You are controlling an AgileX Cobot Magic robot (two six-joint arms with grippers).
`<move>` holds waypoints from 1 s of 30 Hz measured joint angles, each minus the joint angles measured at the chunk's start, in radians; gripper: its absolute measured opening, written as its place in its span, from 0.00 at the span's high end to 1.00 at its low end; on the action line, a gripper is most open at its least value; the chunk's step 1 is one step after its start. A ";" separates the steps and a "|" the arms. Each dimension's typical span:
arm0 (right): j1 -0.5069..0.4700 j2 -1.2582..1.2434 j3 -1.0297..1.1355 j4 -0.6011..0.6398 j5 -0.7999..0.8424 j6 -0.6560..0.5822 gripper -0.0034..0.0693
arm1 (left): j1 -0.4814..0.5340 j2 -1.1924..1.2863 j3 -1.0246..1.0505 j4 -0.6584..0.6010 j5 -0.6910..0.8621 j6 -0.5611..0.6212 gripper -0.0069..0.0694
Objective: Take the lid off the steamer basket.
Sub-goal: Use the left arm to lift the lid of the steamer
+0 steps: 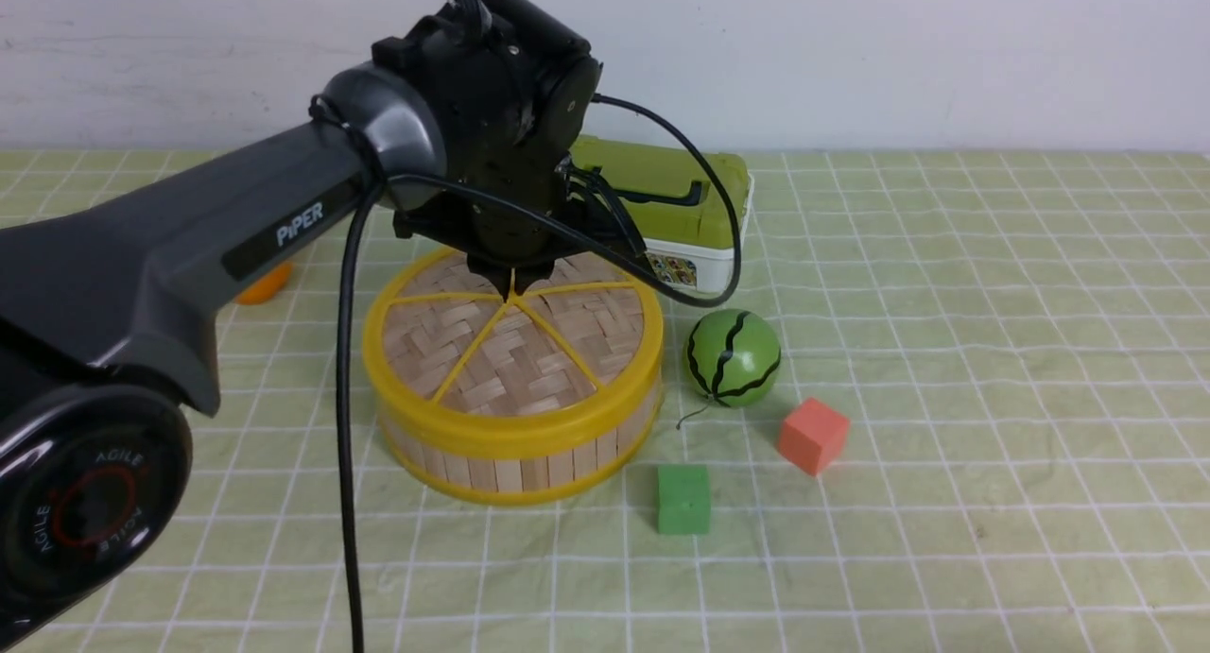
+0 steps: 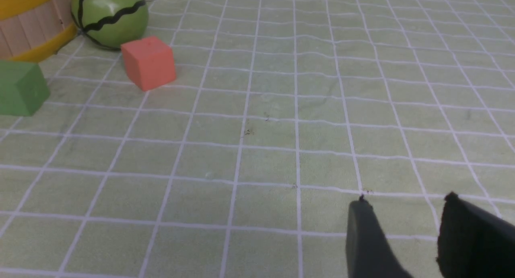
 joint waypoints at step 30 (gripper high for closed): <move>0.000 0.000 0.000 0.000 0.000 0.000 0.62 | 0.000 0.066 -0.082 -0.009 0.069 0.018 0.68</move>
